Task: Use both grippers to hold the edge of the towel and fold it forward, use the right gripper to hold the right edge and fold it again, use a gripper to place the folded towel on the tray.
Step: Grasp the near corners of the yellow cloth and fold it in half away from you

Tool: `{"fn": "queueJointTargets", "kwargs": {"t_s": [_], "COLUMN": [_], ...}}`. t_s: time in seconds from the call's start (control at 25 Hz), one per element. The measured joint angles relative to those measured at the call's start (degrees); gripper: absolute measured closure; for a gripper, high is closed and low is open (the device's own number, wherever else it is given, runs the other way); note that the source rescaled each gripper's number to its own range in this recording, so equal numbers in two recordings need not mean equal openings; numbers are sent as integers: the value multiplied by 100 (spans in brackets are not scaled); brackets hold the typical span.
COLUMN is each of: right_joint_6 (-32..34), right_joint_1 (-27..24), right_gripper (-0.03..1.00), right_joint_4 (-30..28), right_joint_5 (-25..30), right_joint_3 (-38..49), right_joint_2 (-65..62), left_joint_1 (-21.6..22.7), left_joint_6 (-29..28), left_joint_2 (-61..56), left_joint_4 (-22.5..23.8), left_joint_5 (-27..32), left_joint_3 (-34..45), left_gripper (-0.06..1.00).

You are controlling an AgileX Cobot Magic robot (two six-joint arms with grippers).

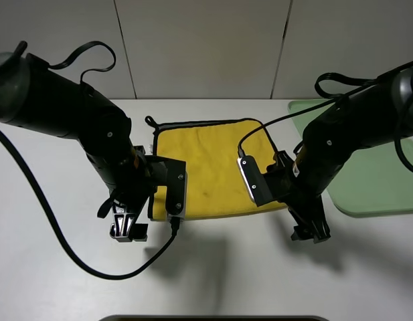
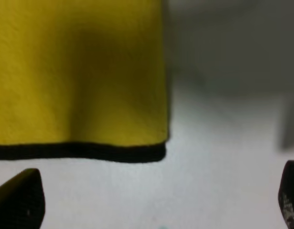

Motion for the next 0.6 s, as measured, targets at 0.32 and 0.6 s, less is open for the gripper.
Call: {"fn": "queueJointTargets", "kwargs": {"t_s": [0.32, 0.6], "right_joint_6": [-55, -63], "right_joint_1": [0, 0], "right_gripper": [-3, -3], "right_joint_4": [-15, -15], "right_joint_5": [27, 33], "right_joint_3": [-44, -51], "right_joint_2": [141, 141], "left_joint_1": [0, 0], "left_joint_6": [4, 11], "left_joint_2": [0, 0], "left_joint_4": [0, 0], "left_joint_5": [-304, -500], "left_joint_3": [0, 0], "left_gripper": [-4, -4]}}
